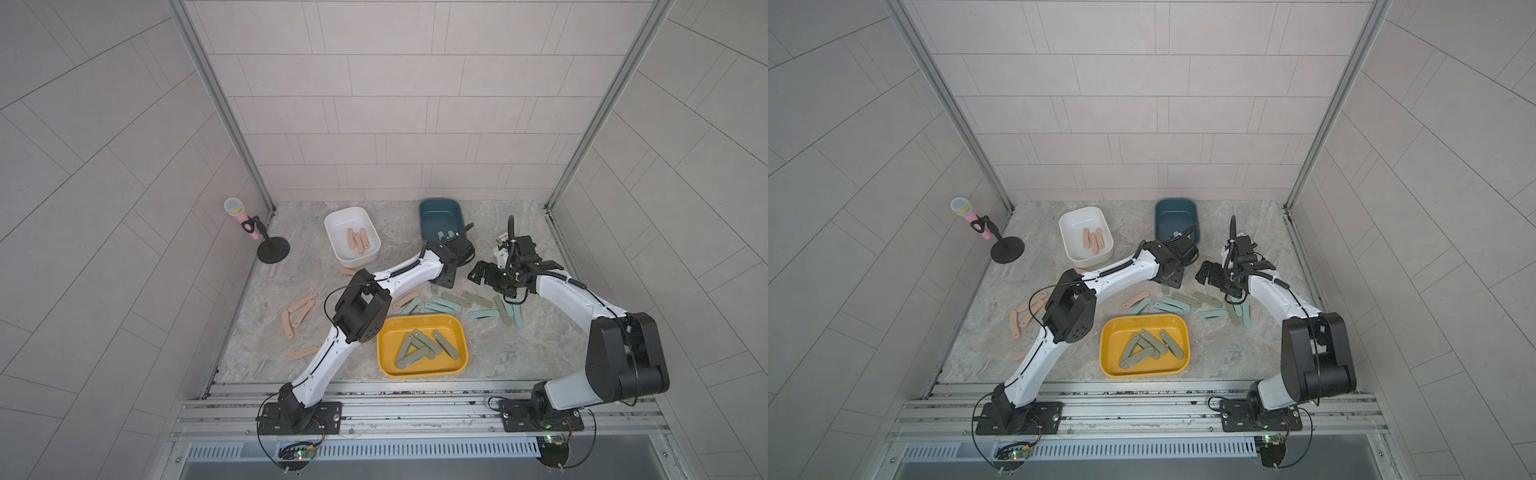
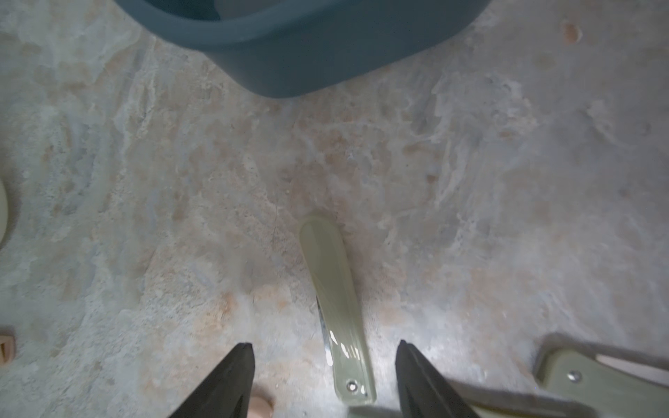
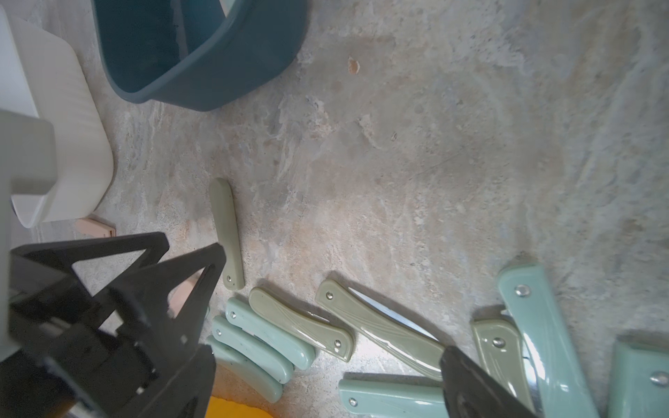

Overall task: Place the fruit knives into the storage box by color
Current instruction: Pick up the fruit knife from the center of the board.

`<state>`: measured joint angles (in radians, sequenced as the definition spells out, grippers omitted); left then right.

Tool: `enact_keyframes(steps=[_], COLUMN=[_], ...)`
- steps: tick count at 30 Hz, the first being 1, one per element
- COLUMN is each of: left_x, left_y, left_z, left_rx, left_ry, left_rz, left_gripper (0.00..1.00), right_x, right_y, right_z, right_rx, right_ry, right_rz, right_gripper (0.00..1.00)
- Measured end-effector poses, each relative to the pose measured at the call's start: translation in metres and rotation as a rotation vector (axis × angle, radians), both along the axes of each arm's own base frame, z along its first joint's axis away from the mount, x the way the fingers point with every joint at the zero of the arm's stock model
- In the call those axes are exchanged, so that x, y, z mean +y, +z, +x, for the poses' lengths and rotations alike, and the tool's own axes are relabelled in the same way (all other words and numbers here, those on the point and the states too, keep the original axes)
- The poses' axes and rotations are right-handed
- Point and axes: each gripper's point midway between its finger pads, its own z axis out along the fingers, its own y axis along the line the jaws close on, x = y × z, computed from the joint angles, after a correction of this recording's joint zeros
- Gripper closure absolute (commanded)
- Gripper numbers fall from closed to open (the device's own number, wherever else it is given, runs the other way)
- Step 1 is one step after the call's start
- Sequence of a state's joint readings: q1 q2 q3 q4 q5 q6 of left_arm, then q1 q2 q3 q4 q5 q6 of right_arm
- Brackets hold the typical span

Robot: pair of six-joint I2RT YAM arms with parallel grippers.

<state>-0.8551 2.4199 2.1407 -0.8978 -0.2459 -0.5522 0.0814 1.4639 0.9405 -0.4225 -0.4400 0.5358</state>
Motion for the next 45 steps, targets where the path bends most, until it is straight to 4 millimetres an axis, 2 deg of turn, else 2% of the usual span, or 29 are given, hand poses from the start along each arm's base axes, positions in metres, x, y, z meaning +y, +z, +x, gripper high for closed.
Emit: enact_keyframes(steps=[7, 10, 15, 23, 30, 35, 38, 41, 45], left_x=[0.003, 0.001, 0.002, 0.009, 0.008, 0.010, 0.010, 0.012, 0.018], left_y=[-0.026, -0.025, -0.028, -0.030, -0.030, -0.027, -0.020, -0.002, 0.041], left_z=[0.009, 0.014, 0.019, 0.027, 0.027, 0.025, 0.022, 0.018, 0.009], left_rx=[0.005, -0.003, 0.014, 0.050, 0.064, 0.084, 0.097, 0.090, 0.053], left_ry=[0.033, 0.036, 0.045, 0.063, 0.048, 0.039, 0.029, 0.011, -0.019], left_rz=[0.036, 0.026, 0.002, -0.034, -0.044, -0.051, -0.060, -0.074, -0.107], left_gripper=[0.43, 0.45, 0.58, 0.72, 0.80, 0.82, 0.82, 0.83, 0.85], right_x=[0.004, 0.005, 0.005, 0.005, 0.004, 0.003, 0.002, 0.001, 0.000], right_y=[0.003, 0.003, 0.003, 0.003, 0.006, 0.009, 0.008, 0.008, 0.008], right_z=[0.001, 0.001, 0.002, 0.002, 0.002, 0.002, 0.002, 0.002, 0.002], right_rx=[-0.008, -0.008, -0.010, -0.010, -0.019, -0.026, -0.026, -0.027, -0.027], right_ry=[0.009, 0.011, 0.011, 0.011, 0.009, 0.008, 0.004, 0.000, -0.004], right_rz=[0.023, 0.026, 0.027, 0.026, 0.024, 0.022, 0.017, 0.010, 0.004], right_gripper=[0.00, 0.00, 0.00, 0.00, 0.00, 0.00, 0.00, 0.00, 0.00])
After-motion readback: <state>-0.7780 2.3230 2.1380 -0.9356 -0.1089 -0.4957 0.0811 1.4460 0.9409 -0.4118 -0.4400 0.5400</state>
